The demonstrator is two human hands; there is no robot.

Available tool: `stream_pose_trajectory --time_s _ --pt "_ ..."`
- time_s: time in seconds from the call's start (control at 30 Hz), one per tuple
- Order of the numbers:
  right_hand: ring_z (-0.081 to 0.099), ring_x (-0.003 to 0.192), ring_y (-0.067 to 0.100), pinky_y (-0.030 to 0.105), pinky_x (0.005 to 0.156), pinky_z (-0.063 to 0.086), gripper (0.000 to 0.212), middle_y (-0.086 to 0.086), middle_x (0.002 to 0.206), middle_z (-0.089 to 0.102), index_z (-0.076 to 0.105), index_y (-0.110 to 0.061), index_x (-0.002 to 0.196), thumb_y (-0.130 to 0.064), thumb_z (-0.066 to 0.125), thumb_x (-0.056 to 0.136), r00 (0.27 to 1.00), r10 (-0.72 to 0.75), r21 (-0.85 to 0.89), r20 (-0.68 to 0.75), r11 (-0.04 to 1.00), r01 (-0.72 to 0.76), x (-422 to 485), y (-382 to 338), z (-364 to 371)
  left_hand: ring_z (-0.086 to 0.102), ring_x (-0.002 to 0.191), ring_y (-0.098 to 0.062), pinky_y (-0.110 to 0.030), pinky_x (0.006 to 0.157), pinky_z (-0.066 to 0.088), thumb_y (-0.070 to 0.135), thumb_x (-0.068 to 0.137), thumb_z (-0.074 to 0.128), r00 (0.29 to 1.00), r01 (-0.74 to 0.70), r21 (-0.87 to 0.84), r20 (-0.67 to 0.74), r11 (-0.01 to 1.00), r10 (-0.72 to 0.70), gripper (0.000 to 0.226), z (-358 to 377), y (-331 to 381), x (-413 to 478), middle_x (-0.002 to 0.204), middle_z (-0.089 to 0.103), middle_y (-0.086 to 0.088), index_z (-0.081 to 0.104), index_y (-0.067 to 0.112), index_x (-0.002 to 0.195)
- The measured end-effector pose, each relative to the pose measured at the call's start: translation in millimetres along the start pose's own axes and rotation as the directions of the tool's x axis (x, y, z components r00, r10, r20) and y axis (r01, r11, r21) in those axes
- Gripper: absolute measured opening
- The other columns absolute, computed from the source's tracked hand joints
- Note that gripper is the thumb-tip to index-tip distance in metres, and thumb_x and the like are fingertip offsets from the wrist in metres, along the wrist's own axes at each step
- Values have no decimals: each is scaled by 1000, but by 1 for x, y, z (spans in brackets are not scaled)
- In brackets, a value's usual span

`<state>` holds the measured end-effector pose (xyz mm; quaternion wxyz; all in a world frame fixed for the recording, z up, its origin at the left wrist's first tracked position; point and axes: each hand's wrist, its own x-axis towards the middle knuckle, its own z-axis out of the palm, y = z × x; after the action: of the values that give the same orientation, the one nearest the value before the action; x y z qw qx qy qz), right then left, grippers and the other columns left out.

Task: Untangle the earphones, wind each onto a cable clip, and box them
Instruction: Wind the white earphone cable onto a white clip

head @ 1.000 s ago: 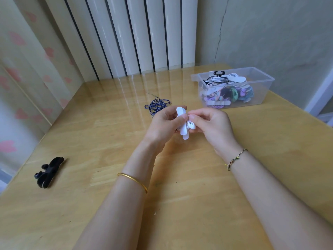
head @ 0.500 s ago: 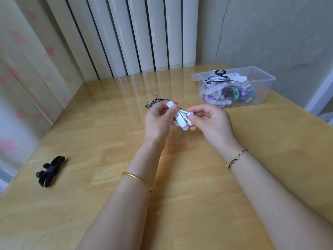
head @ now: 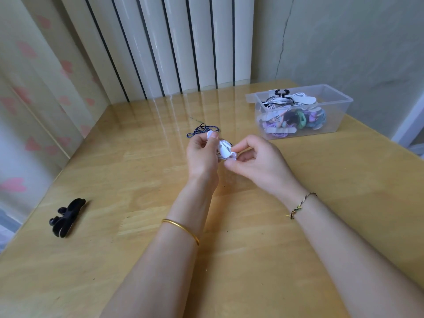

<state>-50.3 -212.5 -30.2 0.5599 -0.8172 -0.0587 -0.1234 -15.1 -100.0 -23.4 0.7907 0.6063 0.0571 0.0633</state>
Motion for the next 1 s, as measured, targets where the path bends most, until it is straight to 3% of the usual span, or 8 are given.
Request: stream_pose_trajectory --time_s 0.13,0.23,0.3,0.43,0.53,0.77,0.9,1.0 --pt "55 67 11 19 65 44 19 0 79 58 61 -9 74 -17 78 74 975 -165 -196 -146 971 135 -1 -1 9 54 50 -15 -25 53 46 12 99 47 1000 -6 -28 -30 1000 5 12 6 -3 -4 65 60 -4 48 5 89" --pt "53 66 11 26 64 42 20 -1 72 59 60 -9 69 -20 73 80 951 -175 -268 -253 958 105 1 -1 7 55 68 -21 -25 56 47 12 99 48 1000 8 -4 -6 1000 -8 12 12 -6 -8 87 60 -16 51 1 97" --pt "53 64 6 24 64 43 16 -7 68 59 56 -14 79 -19 71 82 954 -121 -234 -276 971 56 1 -2 4 56 74 -20 -22 57 48 12 98 51 1000 15 3 -12 1000 -15 10 13 -6 -9 90 59 -14 53 6 90" --pt "62 68 13 27 66 49 13 -8 68 61 54 -20 88 -19 67 86 972 -44 -180 -232 984 2 0 -2 5 54 45 0 -13 41 42 10 96 55 1000 3 22 -21 1000 -3 6 13 -1 -14 76 58 -2 56 7 91" --pt "61 55 9 29 59 53 10 -4 65 63 54 -18 85 -14 62 90 975 19 -84 -222 996 -38 2 2 5 51 37 2 -11 39 39 10 94 57 999 11 14 -43 1000 -10 6 12 1 -15 72 58 0 57 4 96" --pt "63 47 15 26 48 54 16 13 66 65 53 -8 80 -6 50 95 956 248 377 -154 909 -175 3 -1 -2 58 64 -5 -15 59 46 11 91 61 998 -39 6 -43 999 40 6 16 2 -16 77 64 1 59 12 86" --pt "70 66 24 34 65 59 9 10 73 69 64 -7 80 -13 69 84 968 197 298 -155 944 -144 2 -4 0 55 66 -8 -16 60 47 10 91 62 996 -58 -21 -67 998 56 5 15 6 -14 77 62 1 59 12 87" --pt "70 67 24 33 65 59 13 9 76 65 62 -11 80 -3 72 79 965 182 215 -191 967 -139 2 -2 -2 56 62 -7 -14 54 46 9 91 62 998 -45 -20 -37 999 44 3 13 6 -14 78 62 1 60 11 89"
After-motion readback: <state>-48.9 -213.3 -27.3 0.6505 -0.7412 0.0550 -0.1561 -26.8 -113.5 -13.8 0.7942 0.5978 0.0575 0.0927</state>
